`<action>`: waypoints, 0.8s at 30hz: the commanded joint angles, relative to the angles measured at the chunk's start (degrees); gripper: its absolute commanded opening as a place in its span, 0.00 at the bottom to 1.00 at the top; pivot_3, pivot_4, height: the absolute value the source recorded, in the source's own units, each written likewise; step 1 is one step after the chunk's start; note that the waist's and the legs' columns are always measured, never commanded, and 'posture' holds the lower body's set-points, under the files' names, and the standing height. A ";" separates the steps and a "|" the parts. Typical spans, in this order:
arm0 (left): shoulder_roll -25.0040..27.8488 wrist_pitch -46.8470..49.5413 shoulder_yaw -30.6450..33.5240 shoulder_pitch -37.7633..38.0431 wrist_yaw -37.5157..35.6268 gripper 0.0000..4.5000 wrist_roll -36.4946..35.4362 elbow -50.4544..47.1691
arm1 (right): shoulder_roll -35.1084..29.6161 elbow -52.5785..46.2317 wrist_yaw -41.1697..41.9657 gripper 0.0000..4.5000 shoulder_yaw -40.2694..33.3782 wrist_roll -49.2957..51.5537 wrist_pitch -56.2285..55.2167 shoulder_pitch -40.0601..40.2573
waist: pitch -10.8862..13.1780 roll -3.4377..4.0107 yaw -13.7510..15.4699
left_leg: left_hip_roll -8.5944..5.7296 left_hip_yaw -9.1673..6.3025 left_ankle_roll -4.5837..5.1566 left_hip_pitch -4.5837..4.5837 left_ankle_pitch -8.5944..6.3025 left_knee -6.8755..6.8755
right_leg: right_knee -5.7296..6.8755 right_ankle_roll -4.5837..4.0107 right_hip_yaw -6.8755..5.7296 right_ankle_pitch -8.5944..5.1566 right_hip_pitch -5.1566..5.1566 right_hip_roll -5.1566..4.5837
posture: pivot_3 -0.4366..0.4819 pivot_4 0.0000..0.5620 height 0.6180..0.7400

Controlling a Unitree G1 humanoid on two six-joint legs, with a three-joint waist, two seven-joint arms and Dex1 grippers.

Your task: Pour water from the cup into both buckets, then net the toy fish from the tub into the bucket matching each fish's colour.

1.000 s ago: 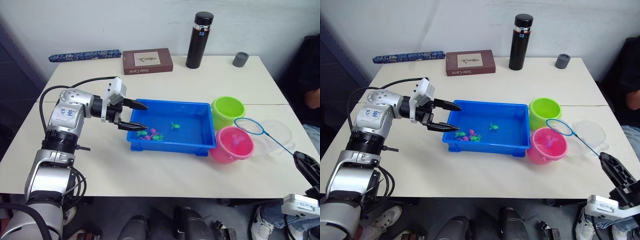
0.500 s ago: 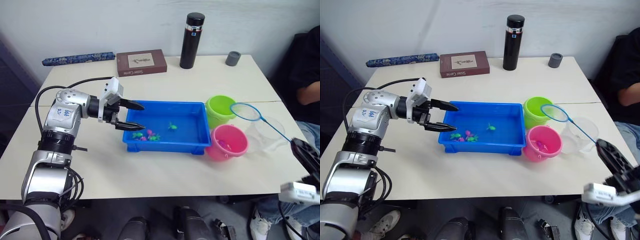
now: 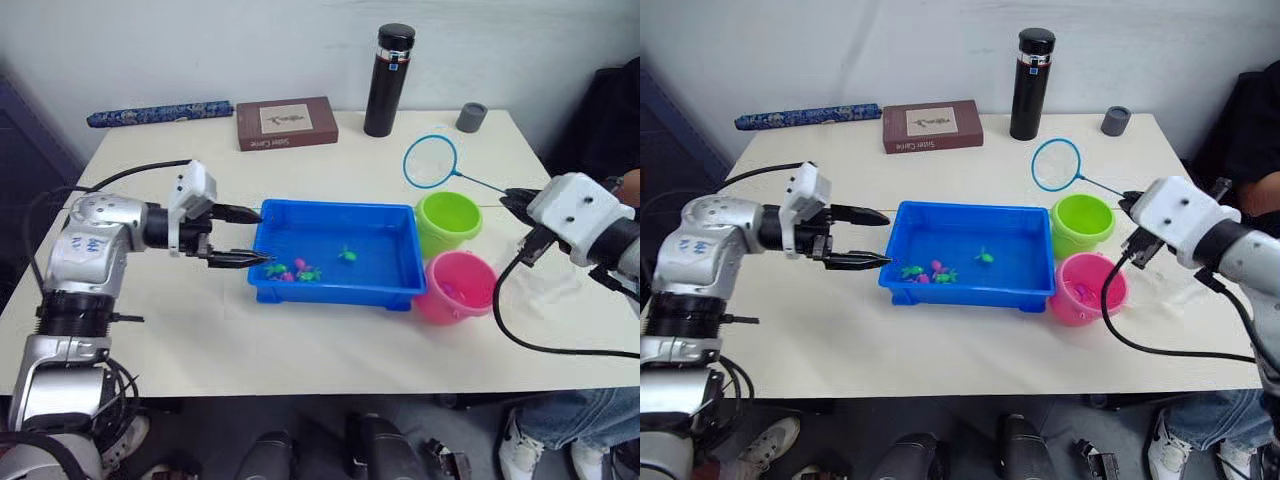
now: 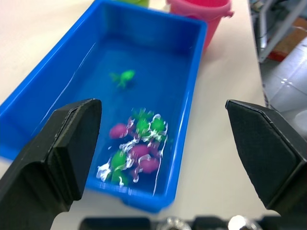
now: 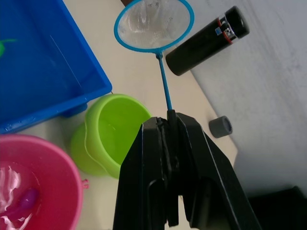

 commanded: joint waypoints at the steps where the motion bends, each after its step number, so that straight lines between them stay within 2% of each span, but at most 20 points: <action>1: 1.26 1.30 2.16 1.00 1.26 0.99 -2.10 -4.15 | 0.97 -3.24 0.37 0.00 -2.81 8.66 12.85 -3.49 | 0.00 0.00 0.07 | 0.00 0.00 0.01 -0.01 -0.01 0.01 | -0.03 0.03 0.00 0.02 0.00 -0.01 | 0.48 0.27 0.99; 5: 1.56 2.21 2.40 2.01 2.28 0.99 -2.79 -5.65 | -0.57 -3.63 0.34 0.00 -1.80 11.73 19.06 -6.55 | 0.00 0.00 0.24 | -0.01 0.01 0.03 -0.05 -0.03 0.01 | -0.08 0.05 -0.04 0.03 0.00 -0.05 | 0.48 0.27 0.99; 8: 1.78 2.64 2.56 2.45 2.77 0.99 -3.13 -6.33 | 3.05 -4.72 -5.34 0.00 -3.93 12.54 20.58 -9.55 | 0.00 0.00 0.26 | 0.00 0.00 0.00 -0.07 -0.05 0.00 | -0.09 0.05 -0.07 0.03 -0.03 -0.05 | 0.48 0.27 0.99; 10: 1.95 2.71 2.62 2.69 3.04 0.99 -3.26 -6.57 | 3.10 -4.65 -5.03 0.00 -3.06 13.77 21.66 -10.68 | 0.00 0.01 0.20 | -0.01 0.00 -0.01 -0.07 -0.05 0.00 | -0.08 0.05 -0.07 0.03 -0.04 -0.05 | 0.48 0.27 0.99; 17: 5.51 2.61 3.17 5.71 4.80 0.99 -2.22 -7.74 | -2.56 -1.20 5.72 0.00 8.84 17.79 24.50 -16.29 | 0.00 0.01 -0.61 | 0.00 0.02 0.00 -0.07 -0.07 -0.04 | -0.11 0.04 -0.10 0.03 -0.06 -0.05 | 0.48 0.27 0.99; 24: 8.51 4.42 7.19 10.62 7.00 0.99 -4.27 -9.13 | -1.34 0.34 5.61 0.00 18.52 17.06 30.04 -22.82 | 0.01 0.03 -0.54 | 0.02 0.01 0.03 -0.12 -0.10 -0.07 | -0.15 0.02 -0.12 0.02 -0.11 -0.10 | 0.48 0.27 0.99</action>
